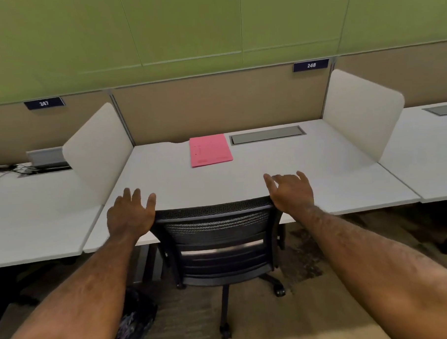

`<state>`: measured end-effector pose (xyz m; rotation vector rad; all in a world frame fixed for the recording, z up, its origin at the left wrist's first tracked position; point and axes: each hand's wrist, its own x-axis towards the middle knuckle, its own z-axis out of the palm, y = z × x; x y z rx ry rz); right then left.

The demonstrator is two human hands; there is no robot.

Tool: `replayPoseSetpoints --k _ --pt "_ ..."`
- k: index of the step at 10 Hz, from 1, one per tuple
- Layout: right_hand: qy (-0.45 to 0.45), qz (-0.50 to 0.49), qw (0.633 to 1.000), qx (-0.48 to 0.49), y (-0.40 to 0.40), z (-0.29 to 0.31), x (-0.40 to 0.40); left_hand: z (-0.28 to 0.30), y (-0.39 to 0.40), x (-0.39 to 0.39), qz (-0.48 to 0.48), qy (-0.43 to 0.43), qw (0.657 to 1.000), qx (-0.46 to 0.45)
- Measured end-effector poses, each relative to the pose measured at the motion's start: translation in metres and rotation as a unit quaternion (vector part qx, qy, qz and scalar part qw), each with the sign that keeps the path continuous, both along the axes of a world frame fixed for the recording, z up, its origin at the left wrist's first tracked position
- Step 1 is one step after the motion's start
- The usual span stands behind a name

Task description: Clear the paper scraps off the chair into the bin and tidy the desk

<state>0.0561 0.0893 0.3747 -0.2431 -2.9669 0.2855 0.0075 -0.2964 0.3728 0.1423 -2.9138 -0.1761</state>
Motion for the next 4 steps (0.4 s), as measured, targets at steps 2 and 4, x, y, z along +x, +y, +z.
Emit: replayPoseSetpoints --k 2,4 --pt "-0.024 0.065 0.998 0.003 -0.018 0.029 0.013 0.026 0.007 0.019 -0.039 -0.049 0.998 -0.006" --pt "0.013 0.093 0.995 -0.04 -0.035 0.077 0.008 0.081 0.013 0.023 -0.07 -0.054 0.996 0.008"
